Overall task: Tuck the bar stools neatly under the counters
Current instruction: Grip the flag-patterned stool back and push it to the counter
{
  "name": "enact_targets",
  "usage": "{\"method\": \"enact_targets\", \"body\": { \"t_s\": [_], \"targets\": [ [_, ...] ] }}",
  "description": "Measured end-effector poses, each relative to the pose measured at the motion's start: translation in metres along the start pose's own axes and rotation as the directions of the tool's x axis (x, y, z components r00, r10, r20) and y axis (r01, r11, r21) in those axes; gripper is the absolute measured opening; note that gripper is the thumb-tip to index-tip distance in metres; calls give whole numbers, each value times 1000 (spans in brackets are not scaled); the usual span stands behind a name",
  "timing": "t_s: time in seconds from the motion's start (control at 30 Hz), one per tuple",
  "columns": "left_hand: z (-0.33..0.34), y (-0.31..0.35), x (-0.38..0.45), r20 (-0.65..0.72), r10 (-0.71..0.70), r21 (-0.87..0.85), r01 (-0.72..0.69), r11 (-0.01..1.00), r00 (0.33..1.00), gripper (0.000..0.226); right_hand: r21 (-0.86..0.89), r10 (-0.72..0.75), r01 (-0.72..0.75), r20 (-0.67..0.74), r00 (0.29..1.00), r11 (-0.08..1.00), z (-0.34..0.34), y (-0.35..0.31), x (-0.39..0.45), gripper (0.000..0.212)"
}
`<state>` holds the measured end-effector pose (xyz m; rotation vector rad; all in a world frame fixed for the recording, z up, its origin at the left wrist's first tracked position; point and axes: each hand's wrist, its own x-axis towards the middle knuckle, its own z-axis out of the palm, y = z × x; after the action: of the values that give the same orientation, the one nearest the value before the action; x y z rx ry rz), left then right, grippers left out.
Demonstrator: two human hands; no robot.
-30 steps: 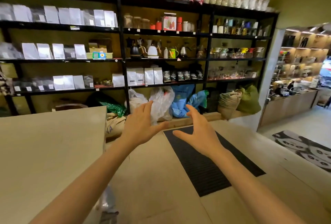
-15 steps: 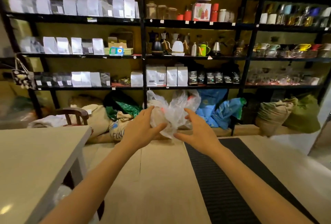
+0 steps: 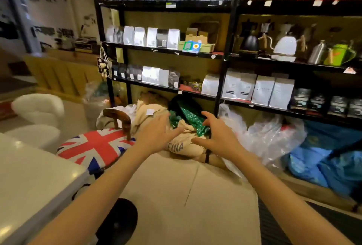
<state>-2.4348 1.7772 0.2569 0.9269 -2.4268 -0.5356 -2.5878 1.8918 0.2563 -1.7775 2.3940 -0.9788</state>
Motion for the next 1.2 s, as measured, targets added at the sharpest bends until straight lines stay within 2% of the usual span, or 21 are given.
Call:
{"method": "enact_targets", "body": {
  "t_s": [0.13, 0.4, 0.53, 0.67, 0.77, 0.83, 1.0, 1.1, 1.2],
  "targets": [
    [25, -52, 73, -23, -71, 19, 72, 997, 997, 62, 23, -106, 105, 37, 994, 994, 39, 29, 85, 84],
    [37, -128, 216, -101, -253, 5, 255, 967, 962, 67, 48, -261, 257, 127, 957, 965, 97, 80, 271, 87],
    [35, -158, 269, -104, -351, 15, 354, 935, 931, 84, 105, -344, 330, 181, 921, 938, 127, 98, 349, 68],
    [50, -194, 315, -166, -472, 67, 488, 870, 866, 60, 176, -461, 428, 257, 849, 886, 171, 113, 425, 79],
    [63, -218, 340, -207, -580, 59, 602, 796, 788, 64, 217, -548, 504, 319, 773, 836, 201, 118, 476, 81],
    [68, -234, 353, -250, -670, 28, 697, 717, 699, 70, 261, -600, 540, 374, 708, 800, 221, 116, 508, 82],
    [76, -259, 371, -346, -800, -37, 845, 533, 490, 67, 372, -750, 665, 467, 469, 648, 273, 107, 575, 86],
    [84, -265, 372, -374, -838, -60, 891, 449, 397, 62, 446, -812, 706, 482, 329, 551, 302, 95, 596, 87],
    [90, -274, 366, -370, -881, -101, 930, 354, 295, 68, 538, -857, 713, 483, 178, 451, 329, 78, 608, 86]
  ]
}}
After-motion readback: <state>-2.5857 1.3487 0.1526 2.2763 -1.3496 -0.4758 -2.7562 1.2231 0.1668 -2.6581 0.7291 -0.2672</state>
